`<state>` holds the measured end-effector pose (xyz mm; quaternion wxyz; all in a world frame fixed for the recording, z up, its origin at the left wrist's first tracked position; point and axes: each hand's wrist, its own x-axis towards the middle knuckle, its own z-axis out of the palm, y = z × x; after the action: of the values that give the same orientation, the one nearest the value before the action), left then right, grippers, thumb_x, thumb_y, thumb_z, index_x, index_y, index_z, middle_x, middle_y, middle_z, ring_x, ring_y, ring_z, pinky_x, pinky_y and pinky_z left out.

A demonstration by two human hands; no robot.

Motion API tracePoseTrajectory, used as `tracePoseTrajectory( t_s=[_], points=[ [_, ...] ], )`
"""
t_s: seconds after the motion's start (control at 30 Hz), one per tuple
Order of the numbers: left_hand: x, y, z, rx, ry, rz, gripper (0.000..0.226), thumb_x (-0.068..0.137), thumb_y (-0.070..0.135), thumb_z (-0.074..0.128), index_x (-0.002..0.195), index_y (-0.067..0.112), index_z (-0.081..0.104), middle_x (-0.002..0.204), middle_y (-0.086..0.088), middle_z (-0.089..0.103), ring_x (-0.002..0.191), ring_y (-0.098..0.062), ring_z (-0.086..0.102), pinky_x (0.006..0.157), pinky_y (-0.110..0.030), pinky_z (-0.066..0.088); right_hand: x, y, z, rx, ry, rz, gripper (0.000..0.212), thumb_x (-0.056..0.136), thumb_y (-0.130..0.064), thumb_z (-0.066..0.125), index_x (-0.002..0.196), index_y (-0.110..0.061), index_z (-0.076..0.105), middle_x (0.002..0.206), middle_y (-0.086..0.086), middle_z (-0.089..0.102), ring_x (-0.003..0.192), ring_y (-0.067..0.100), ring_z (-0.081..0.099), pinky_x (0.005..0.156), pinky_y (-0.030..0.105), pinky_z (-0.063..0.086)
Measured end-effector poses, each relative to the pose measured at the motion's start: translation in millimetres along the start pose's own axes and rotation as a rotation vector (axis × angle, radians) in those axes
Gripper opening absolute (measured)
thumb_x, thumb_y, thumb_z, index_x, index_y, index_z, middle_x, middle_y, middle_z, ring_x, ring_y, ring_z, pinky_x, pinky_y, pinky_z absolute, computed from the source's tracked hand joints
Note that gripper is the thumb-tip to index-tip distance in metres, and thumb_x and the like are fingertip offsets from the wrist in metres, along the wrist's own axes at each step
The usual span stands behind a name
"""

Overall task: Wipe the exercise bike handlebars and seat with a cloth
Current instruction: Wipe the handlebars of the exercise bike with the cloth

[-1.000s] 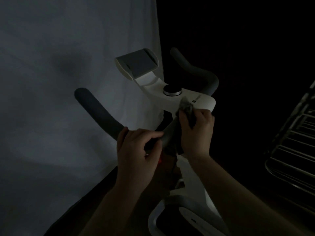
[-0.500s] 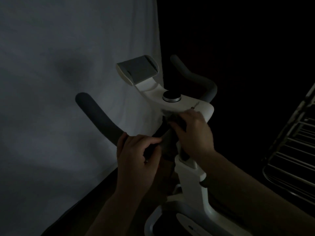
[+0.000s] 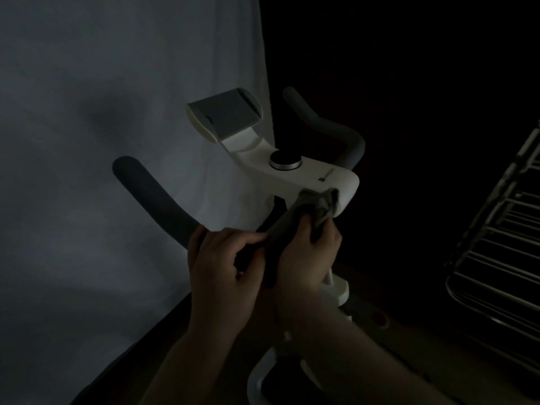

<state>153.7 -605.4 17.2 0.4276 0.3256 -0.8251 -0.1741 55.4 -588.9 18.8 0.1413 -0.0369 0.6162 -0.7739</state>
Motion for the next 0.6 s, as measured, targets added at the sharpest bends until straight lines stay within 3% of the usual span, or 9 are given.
tracePoseTrajectory(
  t_s=[0.1,0.27,0.37,0.43,0.5,0.57,0.6],
  points=[
    [0,-1,0,0.02,-0.004,0.005,0.024,0.086,0.037,0.047,0.096,0.028,0.068,0.091,0.02,0.064,0.091,0.004,0.056,0.098,-0.049,0.038,18,-7,3,0.01,0.058,0.056,0.025,0.096,-0.023,0.05,0.118,-0.017,0.061,0.12,0.001,0.057,0.11,0.015,0.057,0.099,0.041,0.048],
    [0,-1,-1,0.017,0.005,0.012,0.025,0.086,0.036,0.048,0.096,0.026,0.069,0.09,0.019,0.064,0.088,0.005,0.054,0.097,-0.049,0.037,6,1,-8,0.018,-0.08,0.026,0.027,0.094,-0.027,0.054,0.119,-0.021,0.06,0.123,-0.004,0.054,0.112,0.012,0.055,0.099,0.041,0.048],
    [0,0,1,0.024,0.012,0.007,0.024,0.086,0.036,0.049,0.096,0.026,0.068,0.091,0.02,0.064,0.089,0.005,0.055,0.099,-0.05,0.036,21,-9,-7,-0.064,-0.063,-0.032,0.024,0.093,-0.025,0.055,0.117,-0.023,0.059,0.124,-0.01,0.047,0.112,0.007,0.051,0.099,0.033,0.046],
    [-3,-2,-1,0.014,0.006,0.016,0.023,0.087,0.034,0.05,0.097,0.026,0.069,0.092,0.019,0.064,0.092,0.003,0.057,0.099,-0.049,0.036,7,-6,-20,-0.16,-0.227,-0.27,0.013,0.093,-0.02,0.056,0.104,-0.026,0.059,0.113,-0.012,0.047,0.102,0.002,0.051,0.09,0.023,0.047],
    [-3,-4,-1,0.005,0.007,0.024,0.021,0.088,0.032,0.052,0.099,0.024,0.069,0.094,0.018,0.065,0.095,-0.001,0.058,0.1,-0.048,0.036,5,-5,-35,-0.407,-0.444,-0.631,0.01,0.09,-0.017,0.059,0.099,-0.021,0.062,0.108,-0.009,0.049,0.099,0.004,0.05,0.084,0.019,0.043],
    [-4,-4,1,0.011,0.01,0.033,0.022,0.089,0.03,0.052,0.101,0.022,0.069,0.096,0.015,0.066,0.099,-0.004,0.058,0.104,-0.044,0.034,33,-7,-38,-0.711,-0.515,-0.919,0.015,0.088,-0.02,0.061,0.101,-0.013,0.065,0.107,0.0,0.054,0.103,0.015,0.048,0.086,0.028,0.044],
    [-6,-3,0,0.005,0.025,0.033,0.023,0.089,0.03,0.051,0.102,0.021,0.068,0.098,0.013,0.066,0.101,-0.004,0.058,0.107,-0.039,0.032,43,-13,-36,-0.773,-0.524,-0.97,0.017,0.088,-0.022,0.062,0.1,-0.011,0.065,0.104,0.004,0.057,0.102,0.019,0.048,0.088,0.033,0.043]
  ],
)
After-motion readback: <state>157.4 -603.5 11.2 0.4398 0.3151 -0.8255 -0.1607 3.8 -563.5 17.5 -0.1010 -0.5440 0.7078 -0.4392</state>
